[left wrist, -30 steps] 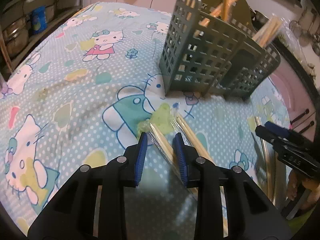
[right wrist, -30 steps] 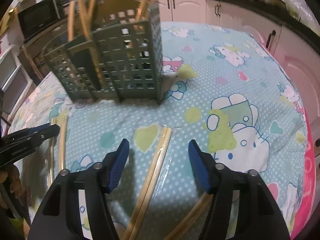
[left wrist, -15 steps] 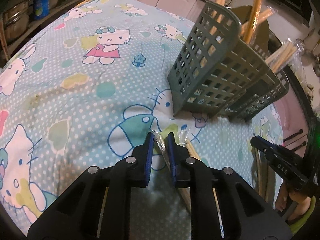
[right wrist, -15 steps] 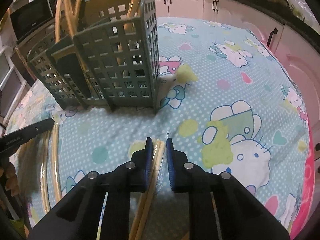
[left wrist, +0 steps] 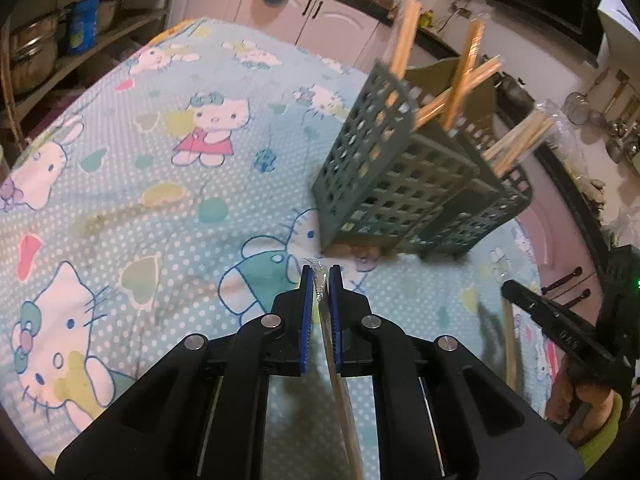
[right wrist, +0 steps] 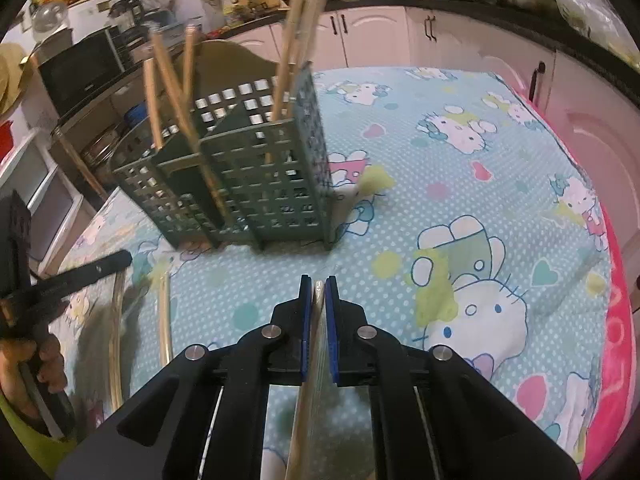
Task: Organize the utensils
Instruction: 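Raise both held chopsticks upright and carry them above the green caddy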
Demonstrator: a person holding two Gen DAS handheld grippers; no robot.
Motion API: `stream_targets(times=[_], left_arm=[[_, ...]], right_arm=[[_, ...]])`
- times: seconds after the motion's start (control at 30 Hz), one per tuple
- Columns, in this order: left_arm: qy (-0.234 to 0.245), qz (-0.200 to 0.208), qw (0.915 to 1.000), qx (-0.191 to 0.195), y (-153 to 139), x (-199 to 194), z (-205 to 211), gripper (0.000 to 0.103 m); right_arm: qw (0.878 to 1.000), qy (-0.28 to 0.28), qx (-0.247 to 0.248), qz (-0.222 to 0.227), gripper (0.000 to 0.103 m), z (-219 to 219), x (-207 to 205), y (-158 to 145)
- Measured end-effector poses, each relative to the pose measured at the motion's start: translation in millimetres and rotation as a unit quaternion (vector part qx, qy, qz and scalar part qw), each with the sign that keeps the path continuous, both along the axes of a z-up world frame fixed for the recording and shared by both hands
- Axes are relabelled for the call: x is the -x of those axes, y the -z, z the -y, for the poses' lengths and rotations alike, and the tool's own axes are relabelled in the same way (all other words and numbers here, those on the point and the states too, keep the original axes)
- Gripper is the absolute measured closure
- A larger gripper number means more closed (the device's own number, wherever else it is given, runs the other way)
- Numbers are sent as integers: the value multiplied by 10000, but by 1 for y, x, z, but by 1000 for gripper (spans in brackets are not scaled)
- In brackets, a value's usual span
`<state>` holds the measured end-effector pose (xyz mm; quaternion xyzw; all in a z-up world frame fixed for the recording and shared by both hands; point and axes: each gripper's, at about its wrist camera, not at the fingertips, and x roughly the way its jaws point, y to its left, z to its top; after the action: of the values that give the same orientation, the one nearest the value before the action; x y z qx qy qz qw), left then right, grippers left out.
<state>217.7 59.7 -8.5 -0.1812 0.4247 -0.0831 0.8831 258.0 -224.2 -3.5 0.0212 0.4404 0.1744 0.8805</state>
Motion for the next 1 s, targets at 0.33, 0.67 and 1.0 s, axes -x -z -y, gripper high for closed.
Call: stream_targets(times=[0.33, 0.67, 1.0], left_arm=[[138, 466, 9988, -8, -40, 11, 8, 101], [263, 952, 9951, -100, -78, 18, 19, 101], [414, 1307, 9904, -174, -103, 18, 31, 101]], right_arm=[[9983, -287, -233, 451, 97, -9, 19, -33], [9924, -427, -458, 1064, 97, -11, 37, -75], [9819, -316, -805, 1685, 97, -2, 51, -107]])
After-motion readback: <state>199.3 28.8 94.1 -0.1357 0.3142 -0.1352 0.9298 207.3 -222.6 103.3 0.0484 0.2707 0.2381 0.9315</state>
